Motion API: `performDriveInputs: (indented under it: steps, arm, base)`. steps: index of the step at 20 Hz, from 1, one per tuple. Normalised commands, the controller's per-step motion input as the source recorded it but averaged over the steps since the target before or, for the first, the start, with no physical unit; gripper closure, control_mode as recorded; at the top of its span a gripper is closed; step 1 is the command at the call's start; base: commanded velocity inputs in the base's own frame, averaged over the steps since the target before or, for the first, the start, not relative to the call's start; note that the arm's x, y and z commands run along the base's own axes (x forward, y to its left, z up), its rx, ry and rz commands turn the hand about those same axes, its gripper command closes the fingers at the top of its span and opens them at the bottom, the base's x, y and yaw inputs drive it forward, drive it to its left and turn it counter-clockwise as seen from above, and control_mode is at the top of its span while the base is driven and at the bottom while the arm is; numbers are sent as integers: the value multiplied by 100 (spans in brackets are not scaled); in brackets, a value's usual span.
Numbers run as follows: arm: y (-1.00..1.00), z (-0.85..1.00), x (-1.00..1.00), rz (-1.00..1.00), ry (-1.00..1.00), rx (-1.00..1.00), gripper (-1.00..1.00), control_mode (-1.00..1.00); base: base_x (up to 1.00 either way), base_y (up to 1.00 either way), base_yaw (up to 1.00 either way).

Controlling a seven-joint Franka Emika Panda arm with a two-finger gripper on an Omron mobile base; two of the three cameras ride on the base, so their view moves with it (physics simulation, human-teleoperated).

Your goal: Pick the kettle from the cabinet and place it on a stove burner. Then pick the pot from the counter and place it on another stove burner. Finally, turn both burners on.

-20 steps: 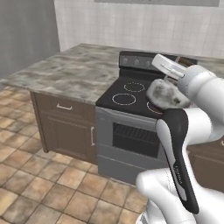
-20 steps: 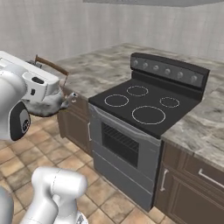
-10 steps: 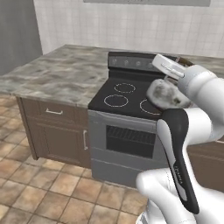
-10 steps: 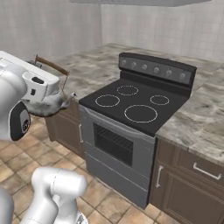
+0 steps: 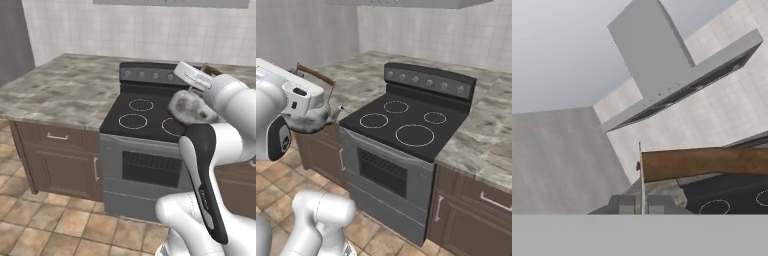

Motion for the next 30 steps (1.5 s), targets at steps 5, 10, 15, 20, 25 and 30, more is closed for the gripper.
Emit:
performDriveInputs:
  steps: [5,10,15,20,25,30]
  arm:
    - [0,0,0,0,0,0,100,100]
    - [0,0,0,0,0,0,100,100]
    - [0,0,0,0,0,0,100,100]
    - [0,0,0,0,0,0,100,100]
    - [0,0,0,0,0,0,100,100]
    - [0,0,0,0,0,0,100,100]
  base:
    - [44,19,-17]
    - [38,10,-19]
    - [40,15,-20]
    - [41,25,-22]
    - [39,29,-23]
    - [38,34,-22]
